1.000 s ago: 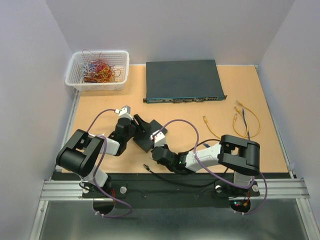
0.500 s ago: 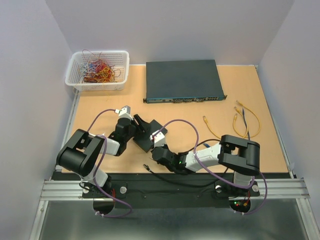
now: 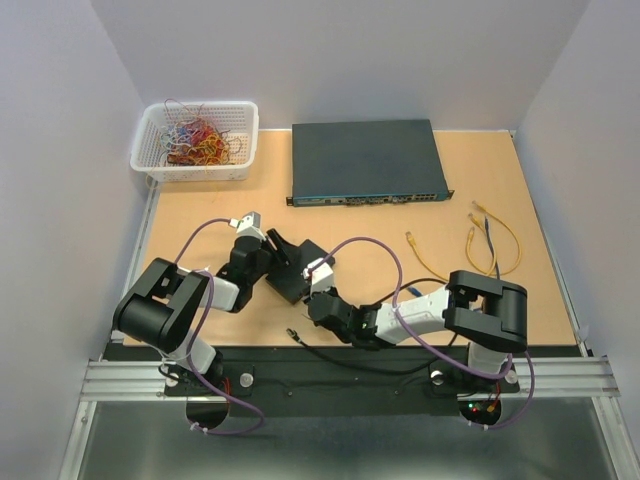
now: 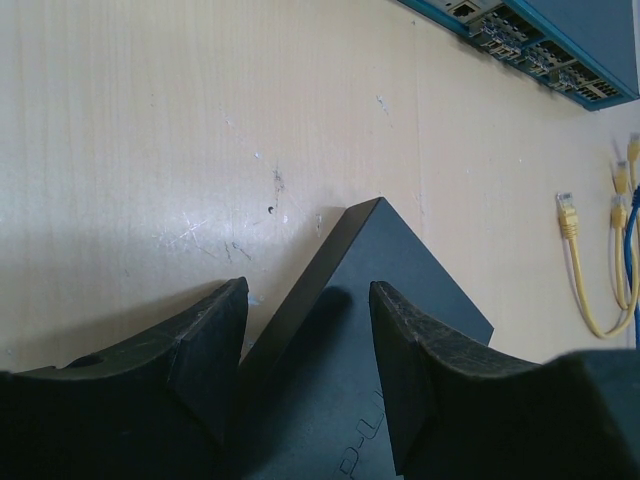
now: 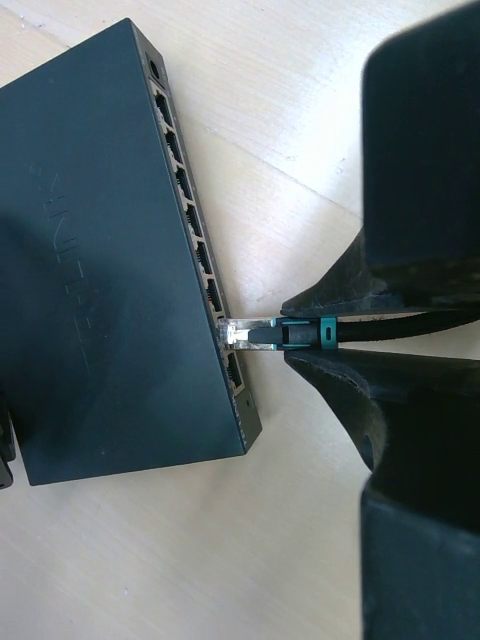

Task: Insert the plug into the switch port

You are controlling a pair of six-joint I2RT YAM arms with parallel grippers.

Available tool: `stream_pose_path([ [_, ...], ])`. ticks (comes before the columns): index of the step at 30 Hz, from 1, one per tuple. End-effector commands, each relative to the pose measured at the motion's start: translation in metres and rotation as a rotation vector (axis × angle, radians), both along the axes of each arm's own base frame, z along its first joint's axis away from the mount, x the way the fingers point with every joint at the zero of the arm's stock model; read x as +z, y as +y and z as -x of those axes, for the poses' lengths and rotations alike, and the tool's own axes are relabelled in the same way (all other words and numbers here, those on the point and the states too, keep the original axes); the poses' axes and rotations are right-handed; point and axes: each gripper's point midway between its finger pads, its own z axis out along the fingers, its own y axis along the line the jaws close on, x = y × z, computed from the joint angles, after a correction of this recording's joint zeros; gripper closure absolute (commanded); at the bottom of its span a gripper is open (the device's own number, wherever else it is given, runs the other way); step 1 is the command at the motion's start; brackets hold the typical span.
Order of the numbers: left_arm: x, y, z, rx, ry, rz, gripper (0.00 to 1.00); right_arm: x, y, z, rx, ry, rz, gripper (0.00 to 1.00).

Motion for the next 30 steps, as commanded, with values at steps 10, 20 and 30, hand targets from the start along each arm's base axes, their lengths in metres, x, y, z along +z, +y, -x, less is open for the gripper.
stream_pose_path([
  [10, -0.036, 0.001, 0.034, -0.057, 0.132, -0.027, 0.37, 0.029, 0.022, -0.014, -0.061, -0.055, -0.189, 1.0],
  [20, -0.042, 0.0, 0.042, -0.072, 0.136, -0.003, 0.38, 0.029, 0.013, -0.02, -0.05, -0.027, -0.273, 1.0],
  [30, -0.045, -0.003, 0.048, -0.094, 0.138, 0.015, 0.39, 0.034, 0.02, -0.015, 0.039, -0.053, -0.318, 1.0],
])
